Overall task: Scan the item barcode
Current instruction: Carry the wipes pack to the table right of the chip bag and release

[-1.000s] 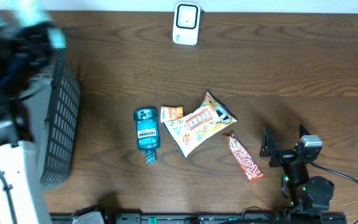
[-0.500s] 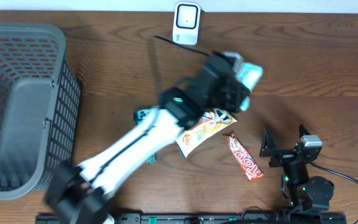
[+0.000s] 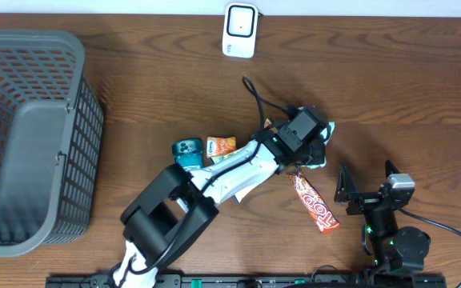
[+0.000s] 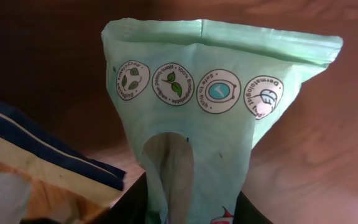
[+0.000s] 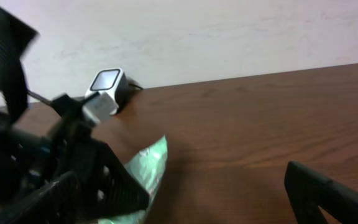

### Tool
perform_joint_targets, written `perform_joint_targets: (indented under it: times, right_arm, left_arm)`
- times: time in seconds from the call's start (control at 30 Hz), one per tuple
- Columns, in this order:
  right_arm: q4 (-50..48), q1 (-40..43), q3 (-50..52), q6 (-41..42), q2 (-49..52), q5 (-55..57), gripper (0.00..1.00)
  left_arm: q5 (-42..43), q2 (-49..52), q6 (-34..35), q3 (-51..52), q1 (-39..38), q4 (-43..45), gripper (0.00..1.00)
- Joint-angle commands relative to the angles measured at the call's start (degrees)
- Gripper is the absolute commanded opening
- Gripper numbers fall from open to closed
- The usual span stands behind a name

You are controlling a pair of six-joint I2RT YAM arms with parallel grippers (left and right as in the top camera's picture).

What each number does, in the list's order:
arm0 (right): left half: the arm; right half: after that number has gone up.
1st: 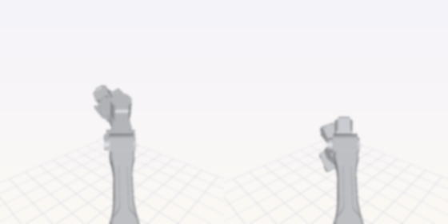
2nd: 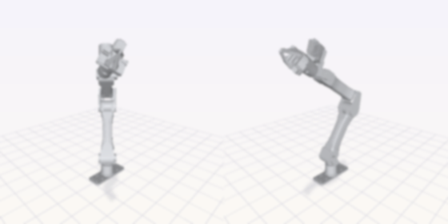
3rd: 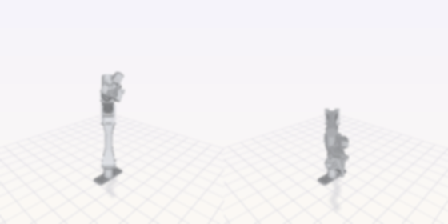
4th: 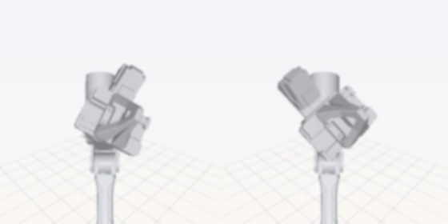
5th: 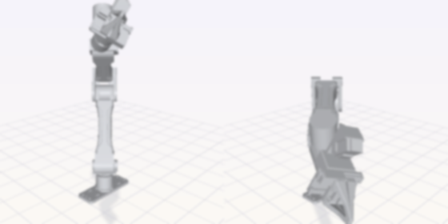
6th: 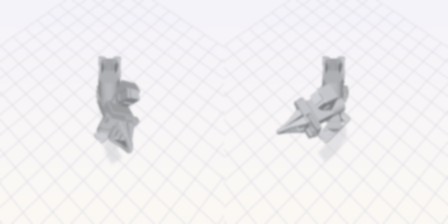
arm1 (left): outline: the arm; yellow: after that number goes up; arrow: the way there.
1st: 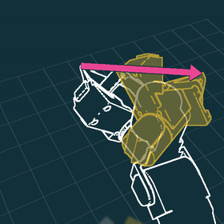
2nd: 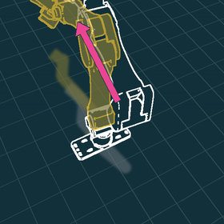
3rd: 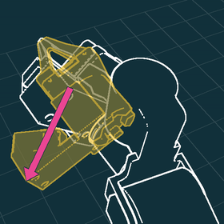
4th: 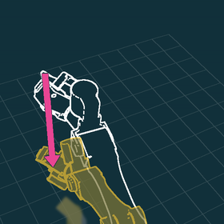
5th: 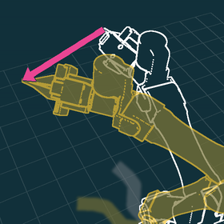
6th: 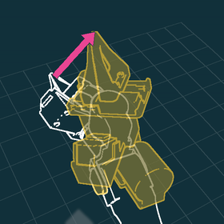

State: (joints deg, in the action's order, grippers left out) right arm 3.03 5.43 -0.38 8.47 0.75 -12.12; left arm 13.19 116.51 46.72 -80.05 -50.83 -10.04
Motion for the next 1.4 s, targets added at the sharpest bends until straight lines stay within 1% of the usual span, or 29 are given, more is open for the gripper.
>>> perform_joint_targets:
  times: [0.0, 0.13, 0.27, 0.3, 0.37, 0.4, 0.5, 0.53, 0.6, 0.63, 0.67, 0.73, 0.87, 0.93, 1.03, 1.07, 1.13, 1.17, 1.2, 1.27, 1.37]
  right_arm:
    - [0.2, -0.2, 0.0, -0.6, -0.1, 0.0, 0.99]
    - [0.2, -0.2, 0.0, -0.6, -0.1, 0.0, 0.99]
    - [0.2, -0.2, 0.0, -0.6, -0.1, 0.0, 0.99]
    - [0.2, -0.2, 0.0, -0.6, -0.1, 0.0, 0.99]
    - [0.2, -0.2, 0.0, -0.6, -0.1, 0.0, 0.99]
    - [0.2, -0.2, 0.0, -0.6, -0.1, 0.0, 0.99]
    - [0.2, -0.2, 0.0, -0.6, -0.1, 0.0, 0.99]
    - [0.2, -0.2, 0.0, -0.6, -0.1, 0.0, 0.99]
    - [0.2, -0.2, 0.1, -0.6, -0.1, 0.0, 0.99]
    - [0.2, -0.2, 0.1, -0.6, -0.1, 0.0, 0.99]
    - [0.2, -0.2, 0.0, -0.6, -0.1, 0.0, 0.99]
    - [0.2, -0.2, 0.0, -0.6, -0.1, 0.0, 0.99]
    - [0.2, -0.2, 0.0, -0.6, -0.1, 0.0, 0.99]
    - [0.2, -0.2, 0.0, -0.6, -0.1, 0.0, 0.99]
    - [0.2, -0.2, 0.0, -0.6, -0.1, 0.0, 0.99]
    - [0.2, -0.2, 0.0, -0.6, -0.1, 0.0, 0.99]
    - [0.2, -0.2, 0.0, -0.6, -0.1, 0.0, 0.99]
    - [0.2, -0.2, 0.0, -0.6, -0.1, 0.0, 0.99]
    - [0.2, -0.2, 0.1, -0.6, -0.1, 0.0, 0.99]
    - [0.2, -0.2, 0.0, -0.6, -0.1, 0.0, 0.99]
    - [0.2, -0.2, 0.0, -0.6, -0.1, 0.0, 0.99]
  left_arm:
    - [-0.9, 1.6, 1.0, -0.1, 0.0, 0.3, 0.27]
    - [-1.0, 3.3, 1.0, -0.1, 0.0, 0.5, 0.27]
    - [-3.1, 5.0, 1.0, -0.1, -0.1, 0.5, 0.29]
    - [-3.3, 5.4, 1.0, -0.1, -0.1, 0.5, 0.34]
    - [-3.4, 6.0, 1.0, -0.1, -0.1, 0.5, 0.38]
    - [-3.4, 6.3, 1.0, -0.1, -0.1, 0.4, 0.43]
    - [-3.4, 6.6, 1.0, 0.0, -0.2, -0.1, 0.69]
    - [-3.4, 6.7, 1.0, 0.0, -0.2, -0.5, 0.76]
    - [-3.4, 6.7, 1.0, 0.0, -0.4, -1.7, 0.86]
    - [-3.3, 6.7, 1.0, 0.0, -0.4, -2.3, 0.88]
    - [-3.2, 6.7, 1.0, 0.0, -0.5, -3.2, 0.93]
    - [-3.2, 6.7, 1.0, 0.0, -0.8, -4.4, 0.99]
    - [-3.1, 6.6, 0.9, 0.0, -1.6, -6.1, 0.98]
    - [-1.7, 5.6, -2.3, 0.0, -1.7, -7.6, 0.98]
    - [-2.6, 3.4, -6.9, 0.0, -1.5, -10.5, 0.98]
    - [-4.2, 1.6, -9.8, 0.0, -1.2, -12.4, 0.98]
    - [-7.2, -0.3, -12.2, 0.0, -0.7, -14.6, 0.98]
    - [-10.0, -1.7, -14.1, 0.0, -0.3, -16.1, 0.98]
    - [-16.1, -4.0, -16.3, 0.0, 0.3, -18.7, 0.98]
    - [-21.5, -6.6, -17.7, 0.0, 1.0, -21.1, 0.98]
    - [-25.1, -11.4, -22.0, 0.0, 2.2, -23.2, 0.98]
